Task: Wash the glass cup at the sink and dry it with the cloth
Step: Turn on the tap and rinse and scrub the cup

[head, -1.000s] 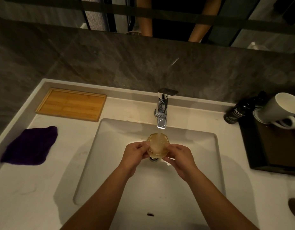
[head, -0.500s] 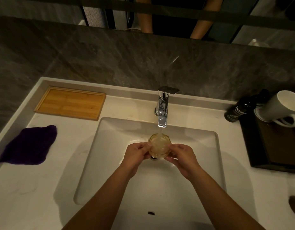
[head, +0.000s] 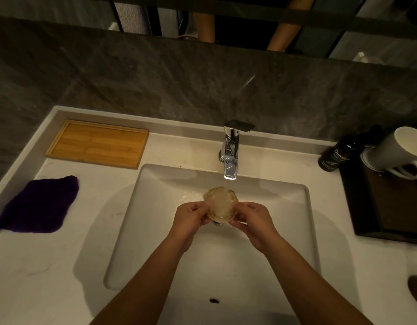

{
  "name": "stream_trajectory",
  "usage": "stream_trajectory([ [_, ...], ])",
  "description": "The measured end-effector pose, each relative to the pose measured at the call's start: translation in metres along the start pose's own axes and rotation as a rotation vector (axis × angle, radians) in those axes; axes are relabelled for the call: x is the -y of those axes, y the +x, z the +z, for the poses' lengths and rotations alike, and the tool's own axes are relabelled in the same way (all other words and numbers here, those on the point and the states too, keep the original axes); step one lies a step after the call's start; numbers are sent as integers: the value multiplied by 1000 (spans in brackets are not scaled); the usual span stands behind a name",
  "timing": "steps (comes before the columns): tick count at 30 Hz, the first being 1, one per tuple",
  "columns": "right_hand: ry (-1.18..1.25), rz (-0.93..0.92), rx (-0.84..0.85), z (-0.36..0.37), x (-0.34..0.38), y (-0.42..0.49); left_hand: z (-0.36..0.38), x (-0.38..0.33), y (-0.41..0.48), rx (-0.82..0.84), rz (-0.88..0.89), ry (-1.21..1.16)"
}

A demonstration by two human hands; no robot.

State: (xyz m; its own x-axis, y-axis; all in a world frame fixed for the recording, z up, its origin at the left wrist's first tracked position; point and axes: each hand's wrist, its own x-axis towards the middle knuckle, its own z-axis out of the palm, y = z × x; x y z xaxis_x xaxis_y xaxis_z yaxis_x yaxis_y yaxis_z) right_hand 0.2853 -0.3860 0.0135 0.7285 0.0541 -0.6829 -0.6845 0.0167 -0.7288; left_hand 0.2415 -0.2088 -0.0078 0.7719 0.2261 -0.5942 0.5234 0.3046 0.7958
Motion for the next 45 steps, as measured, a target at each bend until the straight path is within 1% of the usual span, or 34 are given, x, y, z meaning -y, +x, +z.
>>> stream_trajectory([
  [4,4,10,-27,-5,4,6,3,4,-1,34,-8,11],
  [8,-3,28,-15,4,5,2,1,3,5,-21,-14,36],
  [10,-22,38,-16,4,6,3,2,2,5,-5,-18,52],
  [12,-35,55,-17,2,10,5,6,-1,3,42,-25,4],
  [14,-40,93,-15,3,15,7,11,-4,4,93,-29,-101],
  [16,-35,145,-17,4,19,8,15,-5,7,108,-35,-160],
  [18,-11,203,11,5,22,9,17,-5,12,108,-54,-168],
  [20,9,240,50,7,24,10,19,-5,15,104,-51,-90],
  [22,-6,249,49,10,26,11,19,-4,16,86,18,115],
  [24,-23,257,30,13,30,13,16,0,17,81,162,333],
  [27,-31,300,26,14,38,19,10,1,16,124,478,633],
  [28,-39,322,27,13,39,21,8,1,17,143,539,691],
  [29,-49,347,29,14,41,23,8,-2,17,159,552,706],
  [31,-87,389,31,14,42,25,13,-9,17,180,494,659],
  [33,-150,379,34,13,40,25,21,-16,18,164,439,606],
  [35,-193,282,39,11,34,26,29,-21,20,128,406,567],
  [38,-135,87,74,10,21,24,35,-23,23,87,309,370],
  [41,37,30,146,12,7,21,40,-20,28,89,160,131],
  [42,48,12,148,14,4,20,42,-19,28,91,92,58],
  [44,2,-34,117,18,1,20,40,-19,30,135,-7,14],
  [45,-26,-50,98,19,0,21,37,-19,32,169,-22,62],
])
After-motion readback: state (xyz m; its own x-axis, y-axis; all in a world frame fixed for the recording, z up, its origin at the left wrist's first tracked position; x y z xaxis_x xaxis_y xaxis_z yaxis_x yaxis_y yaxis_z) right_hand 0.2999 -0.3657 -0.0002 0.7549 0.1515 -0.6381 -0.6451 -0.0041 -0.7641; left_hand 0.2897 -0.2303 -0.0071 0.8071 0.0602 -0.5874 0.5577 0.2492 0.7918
